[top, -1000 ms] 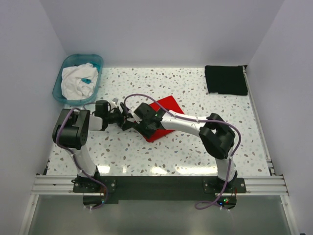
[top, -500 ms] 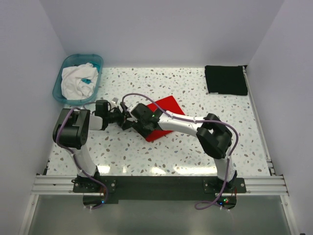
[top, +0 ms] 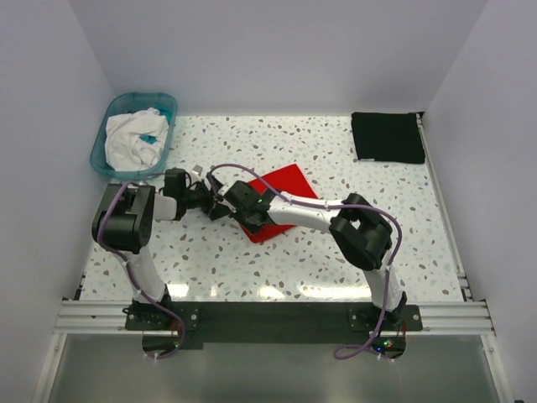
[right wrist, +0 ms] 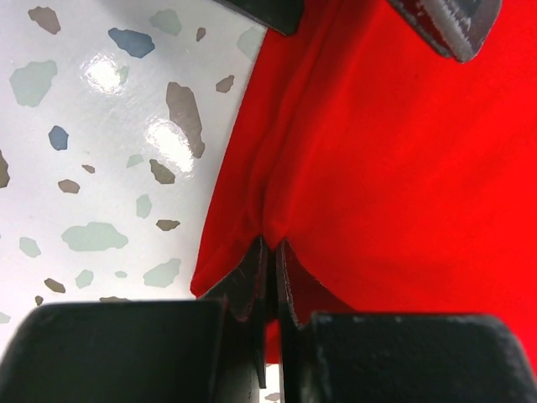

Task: Fold and stack the t-shirts
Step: Fold the tshirt

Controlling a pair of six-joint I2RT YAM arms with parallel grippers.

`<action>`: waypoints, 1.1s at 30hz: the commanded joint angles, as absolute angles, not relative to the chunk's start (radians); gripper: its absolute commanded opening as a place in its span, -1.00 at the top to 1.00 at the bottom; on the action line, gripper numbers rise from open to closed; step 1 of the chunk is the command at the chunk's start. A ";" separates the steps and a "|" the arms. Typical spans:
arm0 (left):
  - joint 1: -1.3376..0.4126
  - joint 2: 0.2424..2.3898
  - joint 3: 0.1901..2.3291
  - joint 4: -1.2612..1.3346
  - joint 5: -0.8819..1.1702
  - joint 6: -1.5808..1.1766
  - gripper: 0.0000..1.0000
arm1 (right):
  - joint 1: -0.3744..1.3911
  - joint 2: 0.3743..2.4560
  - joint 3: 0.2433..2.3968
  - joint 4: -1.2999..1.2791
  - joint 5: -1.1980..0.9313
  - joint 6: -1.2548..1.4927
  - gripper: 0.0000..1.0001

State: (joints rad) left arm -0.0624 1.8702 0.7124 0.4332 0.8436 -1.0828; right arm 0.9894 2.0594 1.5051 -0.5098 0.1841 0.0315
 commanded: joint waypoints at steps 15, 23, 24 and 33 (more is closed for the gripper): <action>-0.054 1.893 0.749 0.405 0.750 -1.055 -0.48 | 1.009 1.925 1.393 -0.508 0.101 0.006 1.00; -0.049 1.896 0.782 0.377 0.744 -1.025 -0.49 | 1.008 2.022 1.450 -0.491 0.069 0.020 0.37; -0.046 1.899 0.807 0.367 0.739 -1.003 -0.49 | 1.006 2.016 1.462 -0.491 0.066 0.020 0.28; -0.018 2.045 1.124 0.163 0.703 -0.770 -0.49 | 0.905 1.846 1.586 -0.554 -0.136 -0.101 -0.58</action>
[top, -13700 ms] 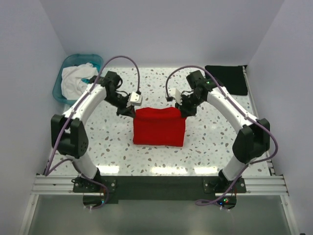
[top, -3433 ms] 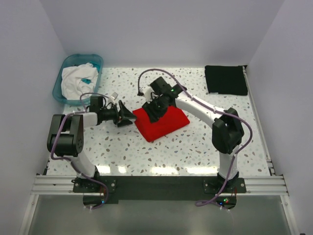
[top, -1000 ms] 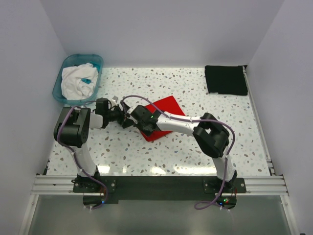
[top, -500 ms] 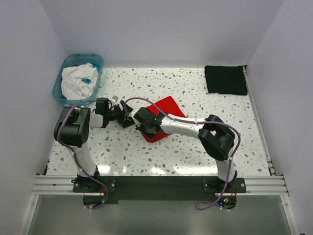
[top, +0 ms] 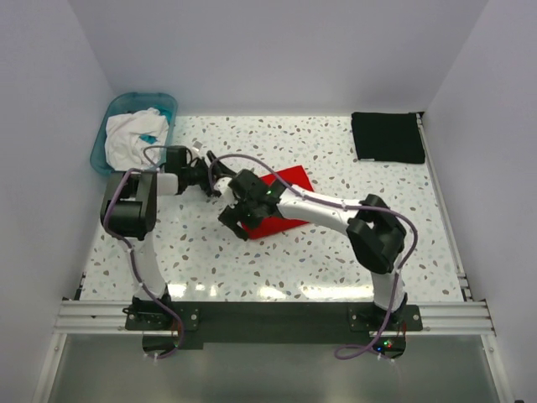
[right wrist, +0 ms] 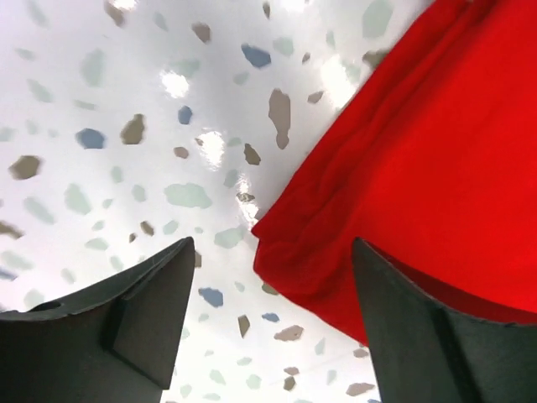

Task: Fold and stack the t-shirts
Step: Fold the tshirt

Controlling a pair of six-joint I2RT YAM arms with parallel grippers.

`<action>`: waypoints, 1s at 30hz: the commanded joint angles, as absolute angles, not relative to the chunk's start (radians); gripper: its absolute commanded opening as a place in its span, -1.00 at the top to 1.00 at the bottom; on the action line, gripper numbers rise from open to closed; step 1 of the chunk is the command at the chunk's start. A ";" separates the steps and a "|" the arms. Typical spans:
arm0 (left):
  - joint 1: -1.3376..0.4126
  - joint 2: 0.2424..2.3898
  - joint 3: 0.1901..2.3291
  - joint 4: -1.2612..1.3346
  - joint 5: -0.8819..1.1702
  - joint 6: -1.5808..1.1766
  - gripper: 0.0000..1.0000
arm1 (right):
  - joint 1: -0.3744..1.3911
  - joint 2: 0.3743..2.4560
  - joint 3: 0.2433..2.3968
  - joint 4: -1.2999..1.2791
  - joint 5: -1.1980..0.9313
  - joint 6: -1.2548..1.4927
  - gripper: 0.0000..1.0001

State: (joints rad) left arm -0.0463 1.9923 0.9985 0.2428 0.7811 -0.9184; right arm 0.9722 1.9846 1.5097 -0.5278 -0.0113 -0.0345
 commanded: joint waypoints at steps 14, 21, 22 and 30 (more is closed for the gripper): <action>-0.032 1.933 1.418 -0.181 0.854 -0.339 -0.07 | 0.396 1.808 1.574 -0.725 -0.554 -0.178 -0.18; -0.210 1.701 1.045 -0.198 0.911 -0.330 0.30 | 0.359 1.936 1.517 -0.729 -0.612 -0.213 0.16; -0.222 1.695 1.028 -0.186 0.926 -0.336 0.32 | 0.359 1.947 1.505 -0.723 -0.614 -0.212 0.20; -0.241 1.853 1.023 -0.294 0.931 -0.283 0.52 | 0.345 1.974 1.300 -0.664 -0.615 -0.187 0.33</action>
